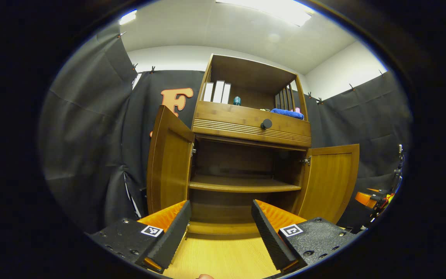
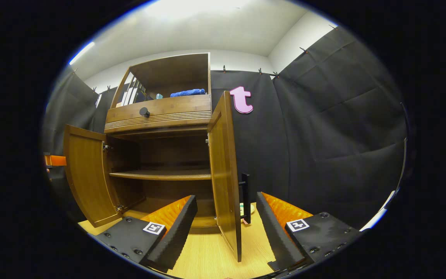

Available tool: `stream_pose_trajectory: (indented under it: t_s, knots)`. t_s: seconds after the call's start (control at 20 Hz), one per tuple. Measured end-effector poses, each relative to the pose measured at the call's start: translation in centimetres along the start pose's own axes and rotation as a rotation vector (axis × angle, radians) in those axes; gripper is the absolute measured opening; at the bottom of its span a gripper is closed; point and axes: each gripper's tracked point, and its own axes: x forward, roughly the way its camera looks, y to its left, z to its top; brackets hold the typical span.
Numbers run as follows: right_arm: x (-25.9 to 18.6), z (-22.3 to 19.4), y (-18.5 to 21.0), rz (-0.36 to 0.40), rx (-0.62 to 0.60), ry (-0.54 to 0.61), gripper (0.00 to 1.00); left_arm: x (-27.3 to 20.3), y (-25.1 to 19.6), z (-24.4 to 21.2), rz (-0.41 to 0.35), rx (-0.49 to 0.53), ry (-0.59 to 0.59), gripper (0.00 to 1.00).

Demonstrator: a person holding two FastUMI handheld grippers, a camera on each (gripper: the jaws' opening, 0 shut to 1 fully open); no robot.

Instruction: Open the right door of the double-door shoe cabinet with the right hand, and open the left door with the left hand.

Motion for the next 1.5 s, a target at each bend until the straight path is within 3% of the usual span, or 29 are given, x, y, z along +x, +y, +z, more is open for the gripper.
stream_pose_trajectory:
  t_s: [0.1,0.2,0.45,0.55,0.8,1.5]
  knots:
    - [0.06,0.1,0.09,0.002,-0.002,-0.003,0.93,-0.17,-0.09,0.19,-0.002,0.004,-0.007,0.92]
    - [-0.01,0.1,0.18,0.004,-0.002,-0.004,0.93,-0.21,-0.17,0.25,-0.003,0.004,-0.008,0.97]
    - [-0.09,0.11,0.14,0.003,-0.004,-0.004,0.93,-0.34,0.01,0.27,0.003,0.004,-0.007,0.97]
    - [-0.14,0.12,0.12,0.003,-0.003,-0.003,1.0,-0.3,0.09,0.15,0.005,0.003,-0.005,0.97]
    - [-0.16,0.01,0.4,0.007,-0.006,-0.002,0.93,-0.09,0.34,-0.57,0.006,-0.011,0.014,0.95]
    - [-0.04,-0.28,0.86,0.016,-0.008,0.006,0.93,-0.25,0.49,-0.66,0.008,-0.016,0.013,0.97]
